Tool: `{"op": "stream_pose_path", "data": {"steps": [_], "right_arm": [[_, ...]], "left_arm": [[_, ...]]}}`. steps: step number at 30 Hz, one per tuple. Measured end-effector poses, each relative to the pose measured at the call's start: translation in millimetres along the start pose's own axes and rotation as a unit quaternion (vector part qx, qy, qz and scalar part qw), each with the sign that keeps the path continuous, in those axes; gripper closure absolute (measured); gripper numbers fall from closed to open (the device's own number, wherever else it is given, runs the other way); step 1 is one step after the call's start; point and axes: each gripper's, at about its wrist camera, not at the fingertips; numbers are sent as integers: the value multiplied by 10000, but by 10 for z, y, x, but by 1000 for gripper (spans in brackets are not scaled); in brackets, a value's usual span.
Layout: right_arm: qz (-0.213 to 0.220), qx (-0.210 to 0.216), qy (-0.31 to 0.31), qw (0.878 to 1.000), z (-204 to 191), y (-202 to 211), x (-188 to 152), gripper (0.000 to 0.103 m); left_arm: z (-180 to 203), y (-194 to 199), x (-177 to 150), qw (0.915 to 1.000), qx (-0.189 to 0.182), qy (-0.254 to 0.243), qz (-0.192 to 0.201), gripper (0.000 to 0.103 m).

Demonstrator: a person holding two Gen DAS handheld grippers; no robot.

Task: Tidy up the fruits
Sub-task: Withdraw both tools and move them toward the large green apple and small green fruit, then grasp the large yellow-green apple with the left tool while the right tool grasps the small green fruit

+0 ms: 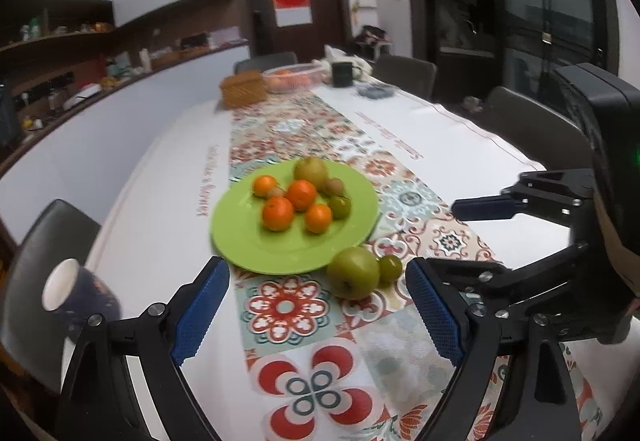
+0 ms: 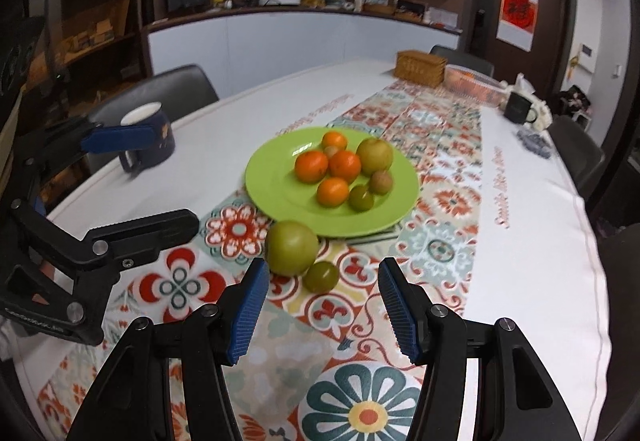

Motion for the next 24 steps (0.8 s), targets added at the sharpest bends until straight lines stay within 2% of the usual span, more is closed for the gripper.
{"op": "stream_pose_path", "data": {"steps": [9, 12, 22, 24], "right_arm": [[-423, 231, 34, 9988, 106, -485, -73, 46], [-525, 239, 63, 9983, 123, -617, -87, 47], [-651, 352, 33, 9973, 147, -836, -95, 63], [-668, 414, -16, 9969, 160, -852, -106, 69]], "left_arm": [[6, -463, -75, 9980, -420, -4, -479, 15], [-5, -589, -114, 9969, -456, 26, -642, 16], [-47, -733, -157, 9947, -577, 187, -834, 16], [-44, -746, -159, 9942, -609, 242, -848, 16]]}}
Point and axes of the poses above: each gripper's, at about its wrist camera, not at the fingertips, and y roughly against the way its jaws point, z to its right, x to its top, and after that the axes turned 3 degrees about -z, right-handed
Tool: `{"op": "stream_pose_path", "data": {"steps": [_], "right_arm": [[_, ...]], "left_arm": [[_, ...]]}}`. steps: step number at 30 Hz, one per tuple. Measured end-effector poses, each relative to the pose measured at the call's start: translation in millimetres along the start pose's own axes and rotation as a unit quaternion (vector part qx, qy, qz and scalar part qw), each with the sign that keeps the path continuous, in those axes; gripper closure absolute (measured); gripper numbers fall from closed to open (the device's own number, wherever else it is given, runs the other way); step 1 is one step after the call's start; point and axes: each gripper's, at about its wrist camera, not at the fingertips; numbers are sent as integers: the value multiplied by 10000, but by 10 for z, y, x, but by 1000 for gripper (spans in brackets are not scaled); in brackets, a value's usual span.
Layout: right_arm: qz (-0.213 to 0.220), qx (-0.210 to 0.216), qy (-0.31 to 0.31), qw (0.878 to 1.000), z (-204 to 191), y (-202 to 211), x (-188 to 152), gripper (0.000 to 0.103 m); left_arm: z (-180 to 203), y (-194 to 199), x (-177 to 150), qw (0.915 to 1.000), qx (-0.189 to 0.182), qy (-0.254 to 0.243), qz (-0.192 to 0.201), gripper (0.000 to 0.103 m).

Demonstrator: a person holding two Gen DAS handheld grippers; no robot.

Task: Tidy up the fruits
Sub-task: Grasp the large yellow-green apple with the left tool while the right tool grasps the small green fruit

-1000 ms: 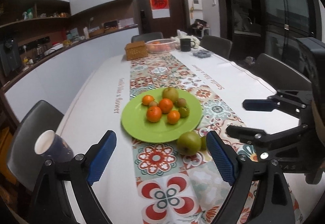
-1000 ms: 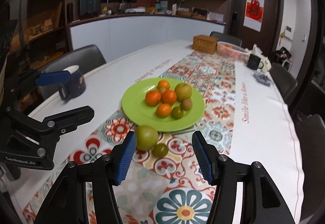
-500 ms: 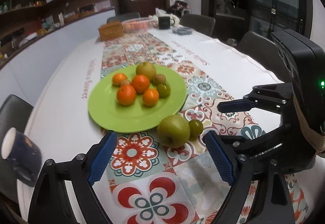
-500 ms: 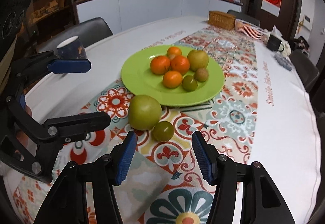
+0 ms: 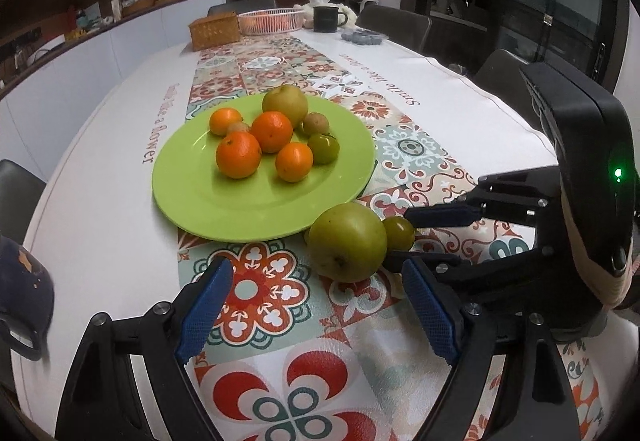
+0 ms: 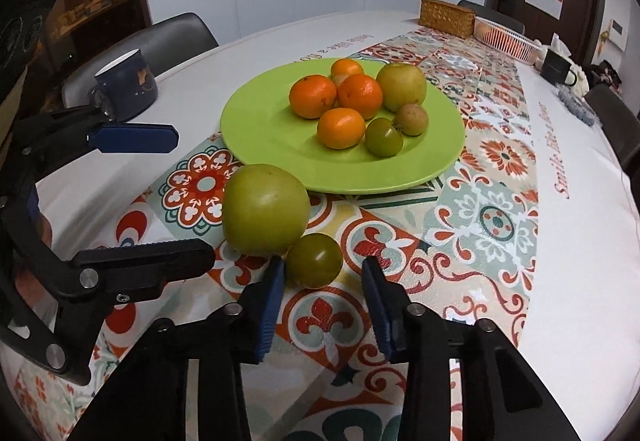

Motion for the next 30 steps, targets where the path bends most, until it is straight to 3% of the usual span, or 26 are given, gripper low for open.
{"op": "stream_pose_path", "data": {"steps": [2, 11, 21, 30], "right_arm": [[21, 10, -22, 10000, 11, -5, -6, 74], [275, -338, -559, 9975, 212, 196, -132, 74], [377, -423, -1011, 9933, 323, 280, -197, 74], [466, -373, -1094, 9922, 275, 394, -217, 74]], "left_arm": [[5, -29, 6, 10000, -34, 19, -23, 16], [95, -186, 60, 9997, 51, 205, -157, 20], [112, -410, 152, 9972, -86, 677, -308, 53], [155, -315, 137, 9970, -119, 709, -284, 53]]}}
Point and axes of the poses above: each gripper's, at about its wrist camera, not at the fingertips, and y roughly against the way its jaws point, z to its right, x to its top, and after that the axes turned 3 degrees about -z, right-handed
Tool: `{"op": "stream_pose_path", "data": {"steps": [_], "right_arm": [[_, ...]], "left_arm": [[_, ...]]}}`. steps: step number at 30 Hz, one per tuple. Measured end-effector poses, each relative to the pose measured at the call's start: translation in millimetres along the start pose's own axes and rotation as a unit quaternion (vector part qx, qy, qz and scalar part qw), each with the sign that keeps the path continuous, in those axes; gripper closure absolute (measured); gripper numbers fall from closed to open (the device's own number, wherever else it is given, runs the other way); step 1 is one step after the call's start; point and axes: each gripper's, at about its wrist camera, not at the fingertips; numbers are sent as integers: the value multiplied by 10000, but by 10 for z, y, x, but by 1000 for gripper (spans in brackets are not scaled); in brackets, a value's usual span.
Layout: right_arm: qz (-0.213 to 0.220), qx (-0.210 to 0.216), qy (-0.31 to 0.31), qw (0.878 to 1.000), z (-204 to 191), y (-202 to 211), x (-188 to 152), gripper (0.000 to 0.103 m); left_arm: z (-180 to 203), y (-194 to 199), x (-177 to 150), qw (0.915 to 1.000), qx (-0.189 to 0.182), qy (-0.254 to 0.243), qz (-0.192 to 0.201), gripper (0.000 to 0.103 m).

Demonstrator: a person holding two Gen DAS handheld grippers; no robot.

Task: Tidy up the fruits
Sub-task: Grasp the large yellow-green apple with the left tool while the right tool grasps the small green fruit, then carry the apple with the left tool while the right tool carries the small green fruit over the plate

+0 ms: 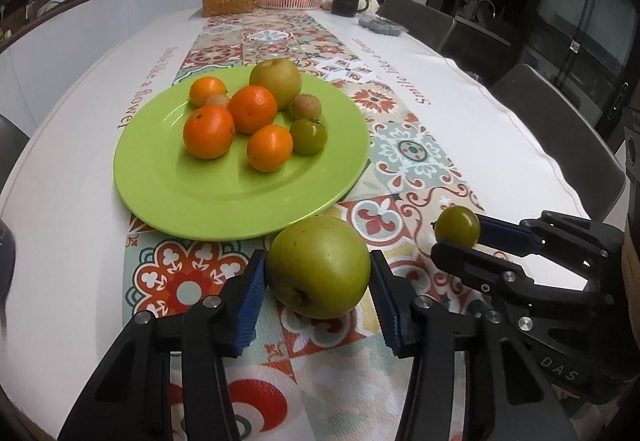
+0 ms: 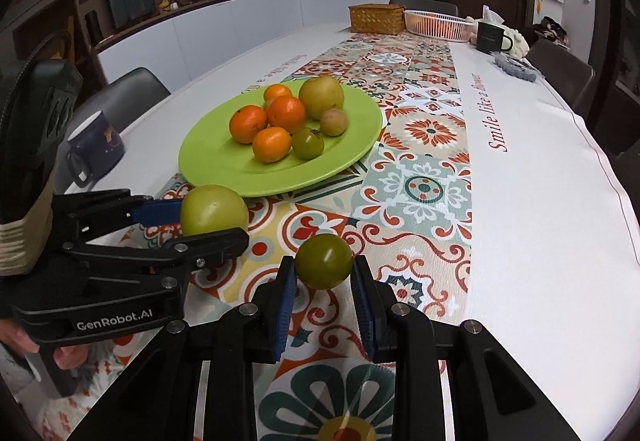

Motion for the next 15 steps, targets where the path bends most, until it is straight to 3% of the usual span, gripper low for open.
{"op": "stream_pose_path", "data": {"steps": [15], "right_arm": [[394, 35, -4, 9992, -349, 549, -30, 74]], "left_arm": [[-67, 718, -261, 9980, 479, 108, 386, 53]]}}
Point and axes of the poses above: each gripper's, at about its wrist camera, not at the fingertips, and y roughly against the way its jaws point, z to its right, x to its top, and after that the axes turned 3 degrees about -z, right-handed
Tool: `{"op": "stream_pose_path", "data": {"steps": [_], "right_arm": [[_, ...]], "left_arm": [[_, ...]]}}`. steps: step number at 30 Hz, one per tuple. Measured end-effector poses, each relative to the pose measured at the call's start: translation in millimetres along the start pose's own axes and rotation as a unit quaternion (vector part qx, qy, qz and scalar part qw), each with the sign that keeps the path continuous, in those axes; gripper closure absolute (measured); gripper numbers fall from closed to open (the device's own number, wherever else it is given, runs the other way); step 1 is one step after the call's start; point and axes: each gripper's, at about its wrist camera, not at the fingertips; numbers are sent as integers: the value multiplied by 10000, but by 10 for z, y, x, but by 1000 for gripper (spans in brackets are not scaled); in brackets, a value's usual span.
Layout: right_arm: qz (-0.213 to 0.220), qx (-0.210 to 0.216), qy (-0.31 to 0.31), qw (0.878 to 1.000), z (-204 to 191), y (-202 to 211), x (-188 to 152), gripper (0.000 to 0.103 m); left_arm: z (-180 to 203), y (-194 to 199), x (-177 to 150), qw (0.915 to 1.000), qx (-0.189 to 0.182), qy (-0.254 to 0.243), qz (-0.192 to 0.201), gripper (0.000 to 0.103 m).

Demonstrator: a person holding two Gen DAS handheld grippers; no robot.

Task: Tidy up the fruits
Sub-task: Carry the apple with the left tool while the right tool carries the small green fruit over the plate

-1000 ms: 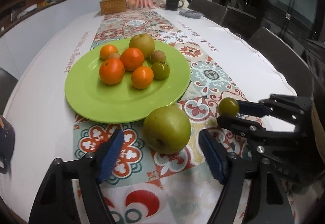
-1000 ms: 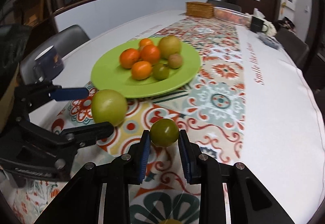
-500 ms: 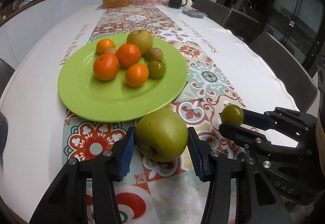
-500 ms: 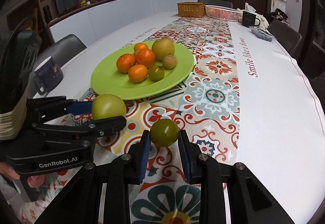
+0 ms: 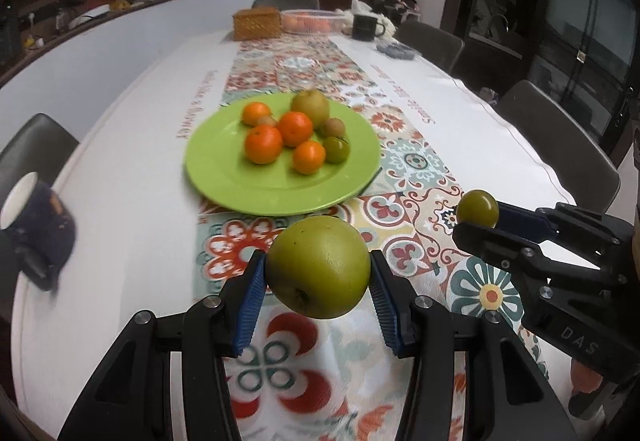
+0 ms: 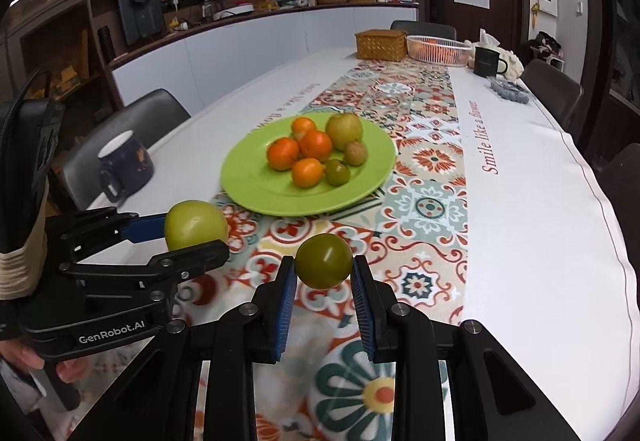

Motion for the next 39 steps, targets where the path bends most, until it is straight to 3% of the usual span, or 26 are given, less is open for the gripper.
{"op": "stream_pose_path", "data": {"steps": [9, 18, 26, 39], "right_arm": [[187, 66, 63, 9998, -297, 134, 101, 74], [227, 95, 51, 9997, -501, 10, 318, 74], [132, 178, -100, 9997, -543, -327, 499, 74], [-231, 143, -305, 9992, -397, -965, 591, 74]], "left_arm": [[-241, 366, -22, 9994, 207, 12, 280, 53], [-483, 397, 134, 9987, 282, -97, 415, 53], [-690, 115, 427, 9989, 171, -201, 384, 53], [-852, -591, 661, 9995, -64, -296, -7, 53]]}}
Point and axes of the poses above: each gripper's, at about its wrist camera, not at the fingertips, and y roughly against the way its jaws point, z to its right, x to its top, and after that the axes turned 3 degrees about -z, right-handed
